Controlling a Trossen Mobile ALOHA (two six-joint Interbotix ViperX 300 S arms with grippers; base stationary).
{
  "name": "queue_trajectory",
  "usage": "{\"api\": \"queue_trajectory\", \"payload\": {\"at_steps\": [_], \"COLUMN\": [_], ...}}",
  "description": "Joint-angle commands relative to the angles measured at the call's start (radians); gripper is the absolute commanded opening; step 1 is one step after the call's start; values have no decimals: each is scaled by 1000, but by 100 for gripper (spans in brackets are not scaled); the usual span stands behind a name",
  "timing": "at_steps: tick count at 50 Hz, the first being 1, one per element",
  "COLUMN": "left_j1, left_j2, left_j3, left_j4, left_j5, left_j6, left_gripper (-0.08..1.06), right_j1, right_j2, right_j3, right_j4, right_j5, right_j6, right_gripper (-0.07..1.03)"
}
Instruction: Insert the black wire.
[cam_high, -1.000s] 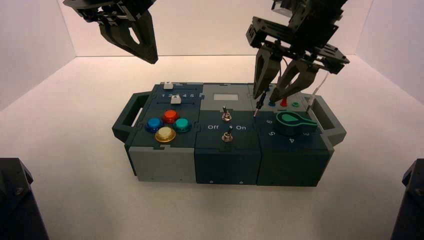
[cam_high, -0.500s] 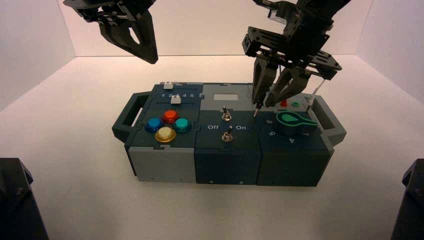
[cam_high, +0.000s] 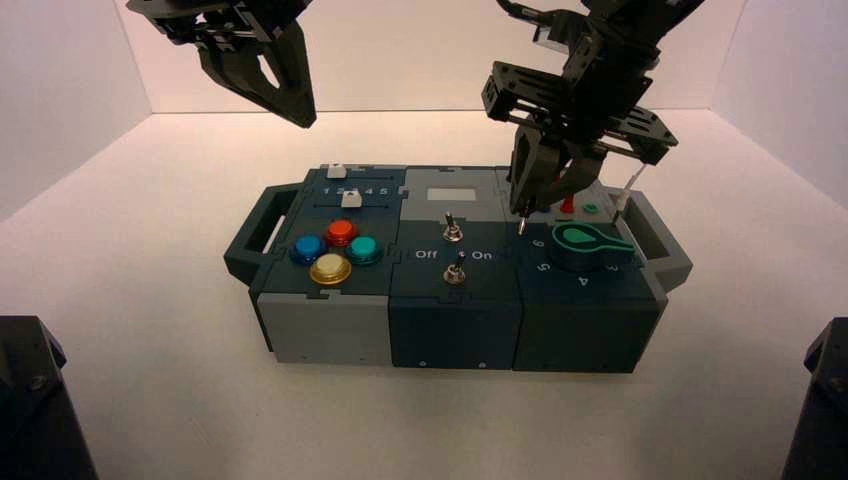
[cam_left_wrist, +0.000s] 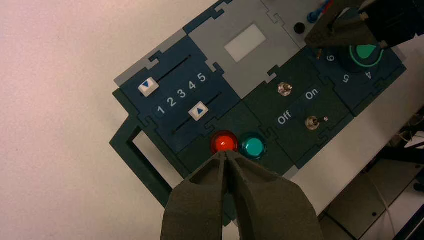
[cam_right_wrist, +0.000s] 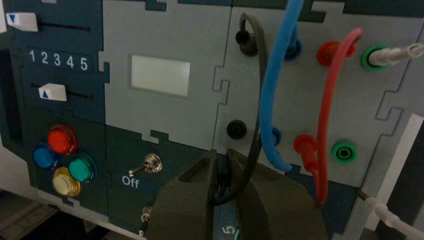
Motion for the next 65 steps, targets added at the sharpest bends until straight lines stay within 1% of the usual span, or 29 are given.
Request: {"api": "queue_trajectory", "payload": {"at_steps": [1, 14, 19, 23, 30, 36, 49, 56, 65], "left_j1": [-3, -3, -3, -3, -3, -3, -5, -20, -26], "left_j2": [-9, -6, -6, -6, -6, -5, -5, -3, 5], "left_j3": [-12, -17, -17, -18, -18, -18, -18, -21, -28], "left_j4": [-2, -3, -5, -5, -5, -5, -6, -6, -8], "left_j5": [-3, -5, -5, -3, -3, -3, -3, -3, -5], "left_j6": [2, 2, 2, 2, 2, 2, 2, 2, 2], "left_gripper": [-3, -3, -3, -3, -3, -3, -3, -3, -3], "right_j1": [2, 5, 11, 14, 40, 51, 51, 49, 46], "right_j2": [-44, -91, -92, -87, -80, -72, -64, -64, -64], "right_j3": [-15, 5, 17, 23, 28, 25, 28, 26, 26], "right_j4": [-12, -52, -75, -84, -118, -133, -184, -213, -235], "right_j5": [-12, -52, -81, -97, -138, -166, -169, -164, -160], "right_j6": [-2, -3, -3, -3, -3, -3, 2, 3, 8], "right_gripper": [-2, -2, -2, -2, -2, -2, -2, -2, -2]}}
